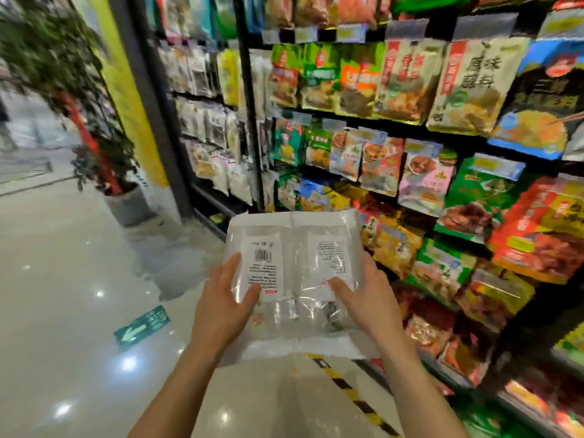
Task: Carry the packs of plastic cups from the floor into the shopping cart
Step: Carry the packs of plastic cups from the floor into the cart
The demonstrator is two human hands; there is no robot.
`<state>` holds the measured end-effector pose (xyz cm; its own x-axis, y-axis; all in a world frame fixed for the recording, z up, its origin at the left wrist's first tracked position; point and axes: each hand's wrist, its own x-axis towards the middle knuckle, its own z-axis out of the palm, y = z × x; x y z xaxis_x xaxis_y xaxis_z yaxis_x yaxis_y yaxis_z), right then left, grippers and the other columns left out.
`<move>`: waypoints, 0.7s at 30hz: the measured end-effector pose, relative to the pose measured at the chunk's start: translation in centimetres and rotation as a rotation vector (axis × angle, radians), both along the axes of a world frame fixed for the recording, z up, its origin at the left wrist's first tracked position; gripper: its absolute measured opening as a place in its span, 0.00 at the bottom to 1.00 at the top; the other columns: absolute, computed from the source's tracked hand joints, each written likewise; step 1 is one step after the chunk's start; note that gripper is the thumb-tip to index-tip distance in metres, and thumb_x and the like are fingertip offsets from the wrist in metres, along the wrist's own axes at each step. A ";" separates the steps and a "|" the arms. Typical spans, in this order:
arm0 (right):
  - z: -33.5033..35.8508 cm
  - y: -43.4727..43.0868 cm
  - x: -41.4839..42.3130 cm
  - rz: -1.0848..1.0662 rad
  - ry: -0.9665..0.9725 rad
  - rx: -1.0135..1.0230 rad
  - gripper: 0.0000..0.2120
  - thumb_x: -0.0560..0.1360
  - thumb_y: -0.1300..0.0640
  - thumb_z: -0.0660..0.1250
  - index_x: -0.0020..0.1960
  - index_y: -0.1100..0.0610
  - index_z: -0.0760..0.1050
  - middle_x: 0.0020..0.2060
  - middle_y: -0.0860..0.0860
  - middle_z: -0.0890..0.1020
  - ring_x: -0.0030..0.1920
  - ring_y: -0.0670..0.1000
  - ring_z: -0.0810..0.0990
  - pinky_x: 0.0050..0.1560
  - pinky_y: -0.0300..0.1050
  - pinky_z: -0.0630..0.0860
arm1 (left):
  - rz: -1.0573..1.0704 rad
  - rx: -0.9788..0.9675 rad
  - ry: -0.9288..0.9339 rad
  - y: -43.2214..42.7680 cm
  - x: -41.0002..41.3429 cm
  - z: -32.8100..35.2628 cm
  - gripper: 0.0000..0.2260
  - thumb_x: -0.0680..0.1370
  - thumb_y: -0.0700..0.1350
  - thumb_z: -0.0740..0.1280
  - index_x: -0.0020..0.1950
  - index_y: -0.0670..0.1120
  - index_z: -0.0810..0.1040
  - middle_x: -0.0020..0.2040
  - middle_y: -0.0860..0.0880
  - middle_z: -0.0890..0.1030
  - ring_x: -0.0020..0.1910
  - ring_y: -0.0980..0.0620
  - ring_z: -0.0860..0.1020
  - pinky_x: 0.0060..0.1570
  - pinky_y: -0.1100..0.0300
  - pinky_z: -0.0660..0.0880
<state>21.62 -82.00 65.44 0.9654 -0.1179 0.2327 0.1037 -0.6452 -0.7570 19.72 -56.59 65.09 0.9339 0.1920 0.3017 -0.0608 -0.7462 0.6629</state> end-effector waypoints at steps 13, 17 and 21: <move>2.7 34.3 6.9 0.384 -0.076 -0.113 0.32 0.72 0.37 0.65 0.72 0.43 0.60 0.61 0.45 0.76 0.62 0.51 0.73 0.55 0.53 0.75 | 0.384 -0.052 -0.027 31.5 -2.8 2.8 0.32 0.75 0.55 0.69 0.77 0.51 0.62 0.72 0.47 0.69 0.71 0.50 0.65 0.64 0.57 0.64; 3.5 43.7 8.1 0.506 -0.088 -0.138 0.30 0.72 0.39 0.67 0.71 0.43 0.63 0.61 0.43 0.76 0.61 0.50 0.74 0.50 0.49 0.73 | 0.486 -0.077 -0.021 39.8 -3.8 3.1 0.32 0.76 0.52 0.69 0.77 0.50 0.62 0.72 0.47 0.69 0.71 0.50 0.66 0.62 0.59 0.64; 3.6 52.5 9.6 0.612 -0.067 -0.108 0.29 0.68 0.34 0.64 0.67 0.40 0.65 0.56 0.43 0.79 0.58 0.50 0.76 0.52 0.53 0.77 | 0.604 -0.106 -0.019 47.0 -4.2 2.8 0.32 0.76 0.53 0.69 0.78 0.50 0.60 0.73 0.47 0.68 0.72 0.51 0.65 0.64 0.58 0.63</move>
